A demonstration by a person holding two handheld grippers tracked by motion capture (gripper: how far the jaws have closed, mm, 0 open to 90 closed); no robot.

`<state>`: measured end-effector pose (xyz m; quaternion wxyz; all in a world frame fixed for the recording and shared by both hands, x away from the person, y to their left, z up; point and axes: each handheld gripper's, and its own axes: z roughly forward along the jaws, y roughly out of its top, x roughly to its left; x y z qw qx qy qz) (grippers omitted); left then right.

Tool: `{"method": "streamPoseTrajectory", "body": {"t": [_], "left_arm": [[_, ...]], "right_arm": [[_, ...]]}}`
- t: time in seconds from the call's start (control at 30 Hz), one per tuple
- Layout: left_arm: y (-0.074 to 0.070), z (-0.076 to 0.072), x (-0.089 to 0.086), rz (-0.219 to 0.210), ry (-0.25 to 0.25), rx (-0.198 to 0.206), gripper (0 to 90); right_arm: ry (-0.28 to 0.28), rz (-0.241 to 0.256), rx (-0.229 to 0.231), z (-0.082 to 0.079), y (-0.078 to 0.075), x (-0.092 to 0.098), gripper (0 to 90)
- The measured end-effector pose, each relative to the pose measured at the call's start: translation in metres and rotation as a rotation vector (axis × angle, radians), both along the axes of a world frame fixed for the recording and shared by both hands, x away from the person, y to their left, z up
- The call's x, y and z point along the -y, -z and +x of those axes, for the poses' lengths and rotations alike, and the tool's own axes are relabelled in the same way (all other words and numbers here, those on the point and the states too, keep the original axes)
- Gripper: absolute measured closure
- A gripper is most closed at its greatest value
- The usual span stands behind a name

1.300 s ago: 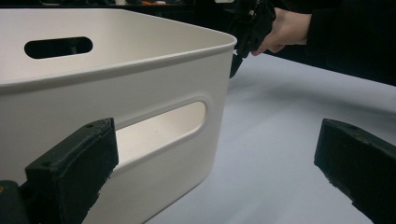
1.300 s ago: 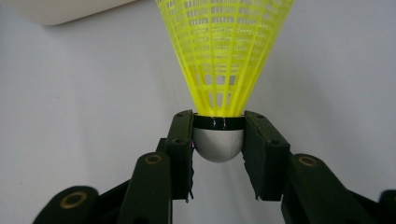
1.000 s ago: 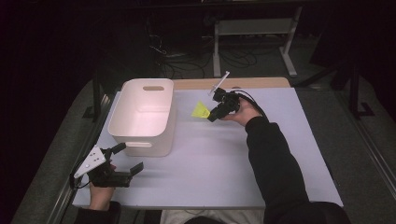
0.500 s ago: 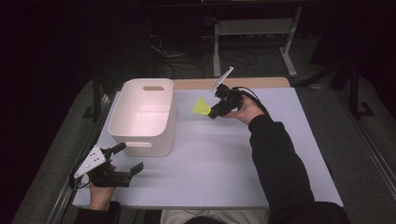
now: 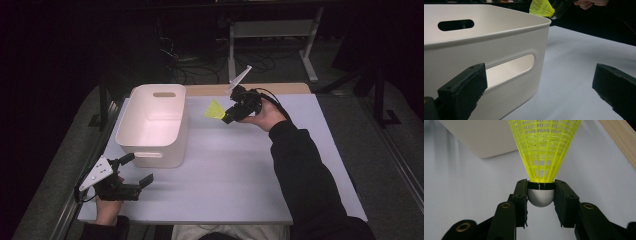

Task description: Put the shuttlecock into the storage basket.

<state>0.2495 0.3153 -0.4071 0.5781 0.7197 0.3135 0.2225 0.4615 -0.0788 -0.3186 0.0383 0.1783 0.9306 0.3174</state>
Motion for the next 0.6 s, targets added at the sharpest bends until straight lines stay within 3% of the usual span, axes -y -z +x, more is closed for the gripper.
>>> {"method": "streamPoseTrajectory", "body": {"t": [0.6], "left_arm": [[0.0,0.0,0.0,0.002,-0.001,0.001,0.0]], "right_arm": [[-0.042,0.014,0.024,-0.008,-0.024,-0.016,63.4]]}}
